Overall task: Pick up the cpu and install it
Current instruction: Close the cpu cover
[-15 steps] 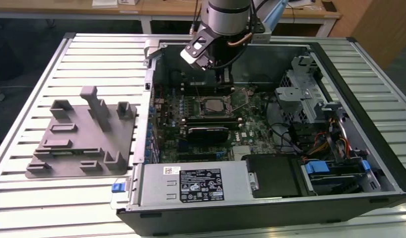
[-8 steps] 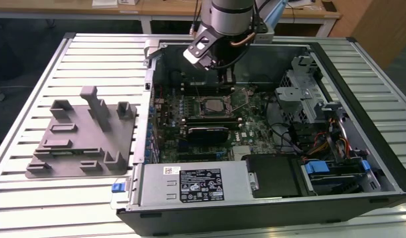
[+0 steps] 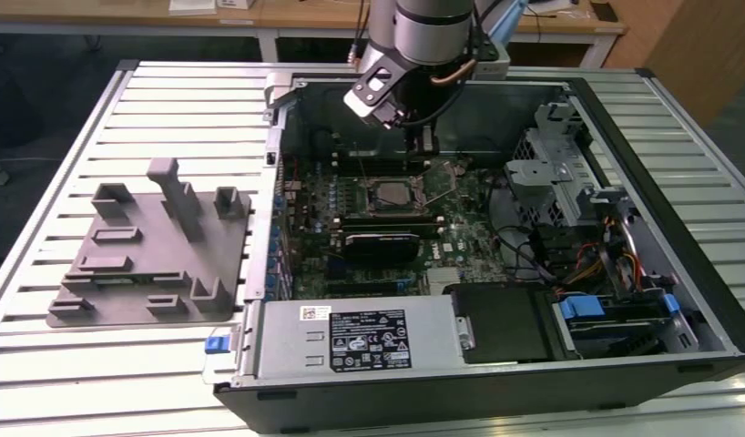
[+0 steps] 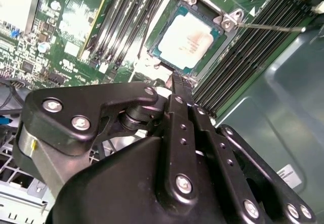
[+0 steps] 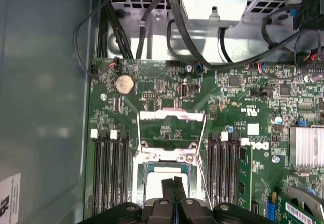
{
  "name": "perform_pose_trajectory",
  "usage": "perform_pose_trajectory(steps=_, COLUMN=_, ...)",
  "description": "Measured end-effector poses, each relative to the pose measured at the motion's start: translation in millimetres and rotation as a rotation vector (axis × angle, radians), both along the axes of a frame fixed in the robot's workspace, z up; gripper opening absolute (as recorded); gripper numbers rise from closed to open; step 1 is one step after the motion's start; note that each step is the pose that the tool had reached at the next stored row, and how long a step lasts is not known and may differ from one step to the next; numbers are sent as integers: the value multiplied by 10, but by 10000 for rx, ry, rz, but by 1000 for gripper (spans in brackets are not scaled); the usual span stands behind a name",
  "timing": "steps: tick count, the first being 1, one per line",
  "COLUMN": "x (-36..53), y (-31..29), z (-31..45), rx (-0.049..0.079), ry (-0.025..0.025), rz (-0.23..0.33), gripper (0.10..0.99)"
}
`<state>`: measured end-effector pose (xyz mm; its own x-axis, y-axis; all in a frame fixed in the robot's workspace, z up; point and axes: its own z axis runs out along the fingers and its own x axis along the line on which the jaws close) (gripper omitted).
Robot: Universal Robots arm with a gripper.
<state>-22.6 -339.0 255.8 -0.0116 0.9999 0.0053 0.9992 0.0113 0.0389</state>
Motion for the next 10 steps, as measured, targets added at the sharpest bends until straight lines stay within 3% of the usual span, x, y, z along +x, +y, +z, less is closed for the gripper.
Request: perform_pose_trajectory(steps=10, x=137, y=0, z=0, rx=0, ry=0, rz=0, gripper=106)
